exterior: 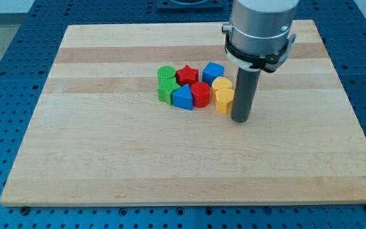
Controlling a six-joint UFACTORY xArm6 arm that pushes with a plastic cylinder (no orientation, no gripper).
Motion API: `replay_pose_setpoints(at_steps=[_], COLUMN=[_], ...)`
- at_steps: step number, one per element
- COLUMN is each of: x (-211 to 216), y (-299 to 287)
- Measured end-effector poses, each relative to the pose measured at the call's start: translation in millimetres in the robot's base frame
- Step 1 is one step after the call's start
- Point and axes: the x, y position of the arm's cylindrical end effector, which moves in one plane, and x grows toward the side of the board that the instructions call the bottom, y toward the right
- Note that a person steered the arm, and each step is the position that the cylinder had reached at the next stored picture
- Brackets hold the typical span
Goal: Move the yellow hexagon a bit up to the group of blocks
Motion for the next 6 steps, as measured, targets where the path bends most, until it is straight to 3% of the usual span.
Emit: replay_pose_setpoints(at_steps=[6], x=[-24.9], y=[-21.7])
